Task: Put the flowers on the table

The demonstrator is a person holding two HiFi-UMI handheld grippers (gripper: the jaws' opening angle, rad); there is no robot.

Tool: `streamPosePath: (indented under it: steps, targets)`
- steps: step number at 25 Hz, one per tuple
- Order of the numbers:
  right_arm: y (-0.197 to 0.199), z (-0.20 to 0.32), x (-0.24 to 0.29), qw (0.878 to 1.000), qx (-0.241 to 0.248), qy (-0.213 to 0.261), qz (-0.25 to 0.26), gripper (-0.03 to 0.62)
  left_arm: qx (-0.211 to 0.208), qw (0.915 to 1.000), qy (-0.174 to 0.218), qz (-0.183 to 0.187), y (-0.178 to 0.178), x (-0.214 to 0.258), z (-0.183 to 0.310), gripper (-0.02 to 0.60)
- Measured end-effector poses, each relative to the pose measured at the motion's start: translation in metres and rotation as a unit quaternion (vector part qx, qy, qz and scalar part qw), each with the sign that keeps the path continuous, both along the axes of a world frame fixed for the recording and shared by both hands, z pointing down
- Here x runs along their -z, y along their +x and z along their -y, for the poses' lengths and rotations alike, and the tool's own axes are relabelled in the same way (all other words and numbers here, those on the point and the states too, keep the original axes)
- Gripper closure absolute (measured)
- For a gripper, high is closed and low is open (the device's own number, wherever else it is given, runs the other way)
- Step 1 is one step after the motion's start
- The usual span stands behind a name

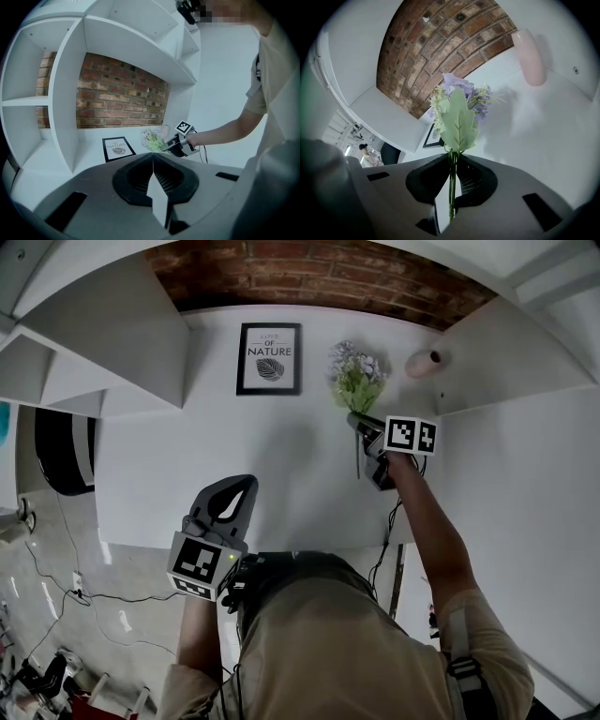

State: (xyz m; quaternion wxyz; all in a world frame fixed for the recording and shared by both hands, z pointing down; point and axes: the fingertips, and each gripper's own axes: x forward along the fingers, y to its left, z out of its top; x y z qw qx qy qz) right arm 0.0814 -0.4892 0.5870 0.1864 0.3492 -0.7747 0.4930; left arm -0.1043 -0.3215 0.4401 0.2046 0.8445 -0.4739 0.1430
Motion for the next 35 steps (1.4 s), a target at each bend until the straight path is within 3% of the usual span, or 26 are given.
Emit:
streamPosePath:
  steps: [35]
  targets:
    - [-0.010,0.074,-0.028,0.998,-0.040,0.011,-0.053,0.548,-0.004,0.9995,-0.028,-0.011,-0.019,-0.025,0.013,0.571]
